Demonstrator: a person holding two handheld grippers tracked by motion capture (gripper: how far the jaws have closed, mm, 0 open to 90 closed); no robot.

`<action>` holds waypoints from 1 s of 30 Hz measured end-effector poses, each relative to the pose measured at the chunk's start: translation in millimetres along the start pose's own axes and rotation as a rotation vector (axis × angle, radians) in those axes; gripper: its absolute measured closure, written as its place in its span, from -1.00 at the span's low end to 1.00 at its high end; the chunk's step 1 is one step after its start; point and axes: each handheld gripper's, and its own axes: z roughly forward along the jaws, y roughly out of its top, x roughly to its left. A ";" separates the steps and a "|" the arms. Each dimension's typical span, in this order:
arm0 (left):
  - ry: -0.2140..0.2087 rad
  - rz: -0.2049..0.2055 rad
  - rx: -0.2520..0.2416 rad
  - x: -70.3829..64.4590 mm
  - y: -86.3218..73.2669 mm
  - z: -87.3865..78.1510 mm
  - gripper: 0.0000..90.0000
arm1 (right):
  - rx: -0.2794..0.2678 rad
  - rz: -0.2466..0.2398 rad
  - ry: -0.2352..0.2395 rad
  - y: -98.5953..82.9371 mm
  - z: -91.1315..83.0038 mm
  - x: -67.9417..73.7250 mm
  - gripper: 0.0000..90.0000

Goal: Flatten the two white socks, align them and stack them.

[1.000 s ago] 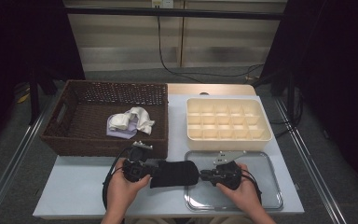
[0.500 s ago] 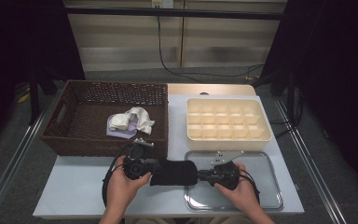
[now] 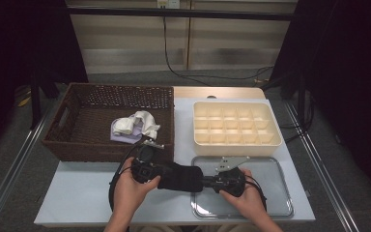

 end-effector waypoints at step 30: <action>-0.033 0.105 0.021 -29.5 12.1 40.8 0.91 | -0.002 -0.011 -0.003 2.7 0.7 3.2 0.73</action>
